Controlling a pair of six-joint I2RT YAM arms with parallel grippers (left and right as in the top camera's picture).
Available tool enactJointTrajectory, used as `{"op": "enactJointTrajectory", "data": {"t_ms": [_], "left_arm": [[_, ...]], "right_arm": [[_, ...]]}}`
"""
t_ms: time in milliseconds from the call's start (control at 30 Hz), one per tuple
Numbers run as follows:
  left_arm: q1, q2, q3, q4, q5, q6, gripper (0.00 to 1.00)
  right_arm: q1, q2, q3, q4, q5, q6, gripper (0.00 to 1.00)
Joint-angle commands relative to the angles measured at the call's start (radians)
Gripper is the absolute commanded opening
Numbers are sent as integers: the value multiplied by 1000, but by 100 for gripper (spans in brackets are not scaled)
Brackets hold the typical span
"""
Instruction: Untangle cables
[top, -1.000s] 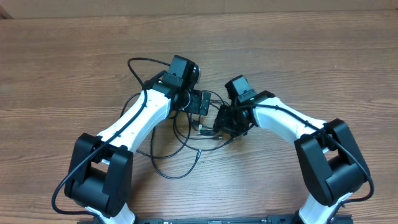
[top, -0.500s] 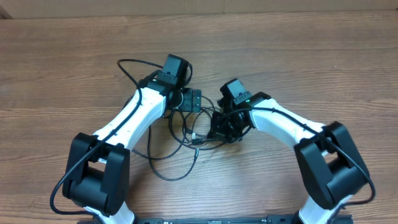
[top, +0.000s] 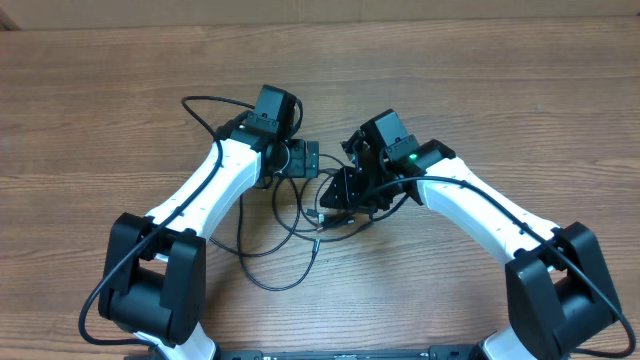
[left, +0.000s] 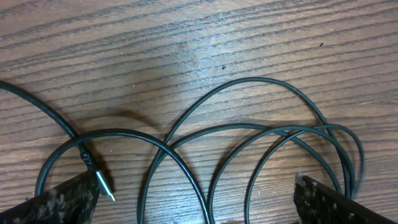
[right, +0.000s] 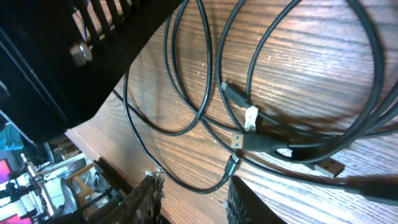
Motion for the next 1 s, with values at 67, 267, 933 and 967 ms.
{"op": "enactJointTrajectory", "data": {"t_ms": [67,267,933,967], "left_arm": [[2,6,5,0,19,-17,100],[-3,6,5,2,95,-13,80],[-261,14,4,45,24,-189,46],[-278,14,4,50,-10,-214,44]], "right_arm": [[-39,-9,14,-10,80,7,41],[-109,-9,14,-56,230,68,73],[-427,-9,14,-168,424,67,100],[-427,-9,14,-168,424,67,100]]}}
